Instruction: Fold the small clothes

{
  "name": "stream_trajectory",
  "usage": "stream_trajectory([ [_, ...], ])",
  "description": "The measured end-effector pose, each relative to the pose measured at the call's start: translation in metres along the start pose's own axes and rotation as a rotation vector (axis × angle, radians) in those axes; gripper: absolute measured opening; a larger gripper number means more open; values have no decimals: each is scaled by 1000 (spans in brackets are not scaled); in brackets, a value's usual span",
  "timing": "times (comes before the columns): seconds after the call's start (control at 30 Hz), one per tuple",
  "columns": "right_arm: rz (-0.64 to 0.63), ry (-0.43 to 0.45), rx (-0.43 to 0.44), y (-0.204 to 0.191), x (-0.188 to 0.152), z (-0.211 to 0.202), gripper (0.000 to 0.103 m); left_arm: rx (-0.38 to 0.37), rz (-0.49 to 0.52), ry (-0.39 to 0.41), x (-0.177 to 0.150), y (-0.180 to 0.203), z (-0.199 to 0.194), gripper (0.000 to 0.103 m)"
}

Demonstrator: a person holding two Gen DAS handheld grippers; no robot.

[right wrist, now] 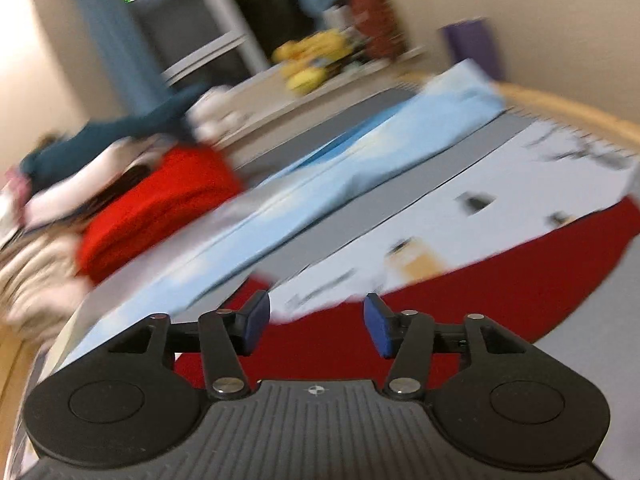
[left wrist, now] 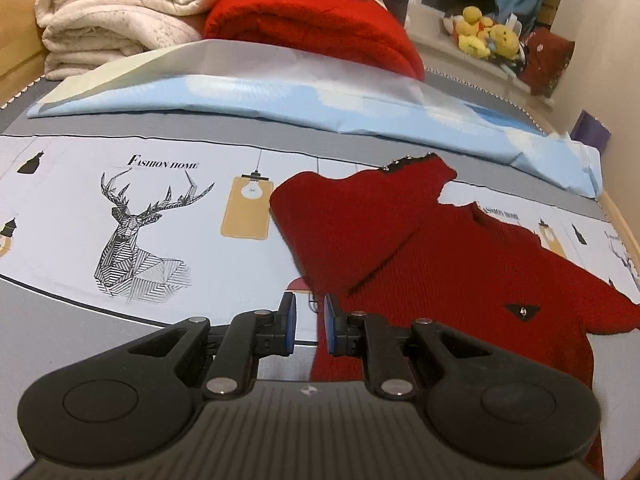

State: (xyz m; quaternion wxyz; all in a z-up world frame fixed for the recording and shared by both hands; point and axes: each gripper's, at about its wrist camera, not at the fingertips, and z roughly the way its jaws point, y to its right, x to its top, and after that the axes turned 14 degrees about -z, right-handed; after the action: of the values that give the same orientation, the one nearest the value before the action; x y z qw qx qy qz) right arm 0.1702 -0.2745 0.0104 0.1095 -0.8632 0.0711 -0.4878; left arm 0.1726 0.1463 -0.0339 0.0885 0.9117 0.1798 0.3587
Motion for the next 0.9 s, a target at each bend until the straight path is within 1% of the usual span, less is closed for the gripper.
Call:
stream_trajectory([
  [0.03, -35, -6, 11, -8, -11, 6, 55, -5, 8, 10, -2, 2, -1, 16],
  [0.07, -58, -24, -8, -13, -21, 12, 55, -9, 31, 24, -4, 7, -3, 16],
  [0.1, -67, -78, -47, -15, -29, 22, 54, -16, 57, 31, -5, 12, -2, 16],
  [0.13, -48, -122, -57, -14, -35, 31, 54, -29, 78, 32, -5, 18, 0, 16],
  [0.2, -12, -177, -18, -13, -42, 46, 54, -44, 105, 30, -3, 33, 12, 15],
  [0.27, -1, -239, 17, -14, -45, 61, 52, -31, 148, 38, 5, 55, 33, 13],
  [0.3, -11, -260, 44, -13, -47, 67, 51, -28, 185, 54, 9, 70, 47, 14],
  [0.33, -20, -275, 44, -13, -48, 70, 47, -26, 213, 65, 13, 81, 61, 14],
  [0.37, -23, -288, 15, -10, -49, 72, 47, -23, 232, 71, 17, 92, 77, 14],
  [0.43, 8, -312, -12, -2, -46, 72, 48, -23, 250, 71, 25, 116, 111, 14],
  [0.47, 33, -315, -5, 4, -43, 80, 48, -25, 256, 64, 28, 128, 132, 14],
  [0.53, 68, -308, 7, 10, -40, 79, 48, -20, 265, 49, 33, 151, 169, 16],
  [0.6, 58, -291, -2, 11, -39, 75, 48, -4, 276, 30, 33, 167, 201, 25],
  [0.63, 54, -286, -11, 14, -37, 76, 48, 0, 276, 14, 33, 175, 217, 41],
  [0.67, 55, -284, -16, 17, -36, 76, 48, 5, 275, 2, 32, 181, 230, 53],
  [0.73, 66, -285, -21, 22, -34, 78, 48, 21, 300, -21, 25, 192, 252, 56],
  [0.77, 70, -287, -23, 24, -34, 78, 48, 40, 324, -31, 23, 194, 262, 54],
  [0.8, 71, -291, -27, 25, -35, 79, 48, 69, 358, -28, 20, 196, 268, 46],
  [0.83, 71, -294, -29, 26, -35, 80, 48, 97, 398, -12, 20, 196, 271, 22],
  [0.87, 69, -297, -32, 25, -35, 82, 48, 85, 413, -5, 24, 189, 268, 9],
  [0.9, 67, -299, -34, 25, -35, 83, 48, 68, 400, 12, 31, 182, 260, 9],
])
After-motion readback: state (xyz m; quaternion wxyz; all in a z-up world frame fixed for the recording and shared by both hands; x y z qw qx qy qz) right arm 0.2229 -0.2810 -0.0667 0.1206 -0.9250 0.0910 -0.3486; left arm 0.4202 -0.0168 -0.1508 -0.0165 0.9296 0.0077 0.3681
